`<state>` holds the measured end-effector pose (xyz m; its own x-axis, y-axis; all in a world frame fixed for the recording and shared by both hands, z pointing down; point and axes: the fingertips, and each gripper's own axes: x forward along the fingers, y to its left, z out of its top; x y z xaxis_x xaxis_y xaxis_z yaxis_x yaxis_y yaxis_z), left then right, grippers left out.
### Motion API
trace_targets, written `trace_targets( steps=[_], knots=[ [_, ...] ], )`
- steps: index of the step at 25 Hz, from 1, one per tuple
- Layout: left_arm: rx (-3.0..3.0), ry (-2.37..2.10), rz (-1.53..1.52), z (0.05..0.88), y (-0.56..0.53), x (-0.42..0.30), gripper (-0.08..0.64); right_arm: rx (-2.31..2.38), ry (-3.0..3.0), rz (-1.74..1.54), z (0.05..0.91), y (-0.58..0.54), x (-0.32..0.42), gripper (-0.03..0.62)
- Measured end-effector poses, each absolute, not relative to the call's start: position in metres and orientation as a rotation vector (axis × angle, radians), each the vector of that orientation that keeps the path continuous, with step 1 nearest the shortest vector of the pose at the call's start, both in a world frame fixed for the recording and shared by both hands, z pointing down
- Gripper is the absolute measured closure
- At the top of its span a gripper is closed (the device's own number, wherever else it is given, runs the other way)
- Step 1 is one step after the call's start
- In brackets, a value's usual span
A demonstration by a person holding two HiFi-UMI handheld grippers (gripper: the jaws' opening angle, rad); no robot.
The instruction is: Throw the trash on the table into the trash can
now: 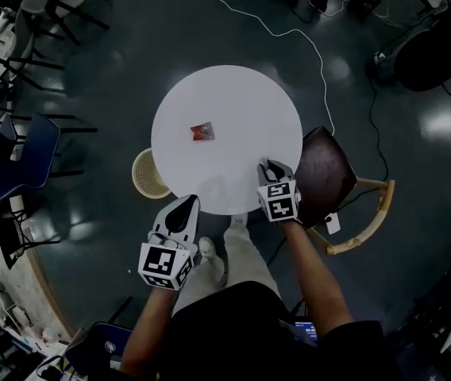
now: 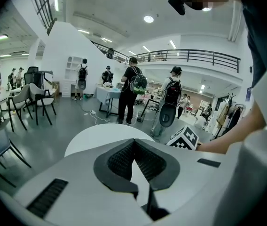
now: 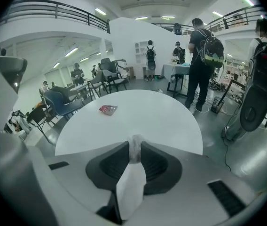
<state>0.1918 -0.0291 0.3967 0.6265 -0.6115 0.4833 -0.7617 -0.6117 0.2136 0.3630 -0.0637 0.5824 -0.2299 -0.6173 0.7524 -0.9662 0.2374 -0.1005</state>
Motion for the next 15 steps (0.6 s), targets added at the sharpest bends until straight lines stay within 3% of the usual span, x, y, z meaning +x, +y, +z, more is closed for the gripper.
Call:
trace_targets(
  steps=[15],
  knots=[
    [2.411,-1.248,0.485,0.370,-0.028,0.156,0.551,1.453,-2.029,0.735,0.545,-0.077,0.347,0.505]
  ],
)
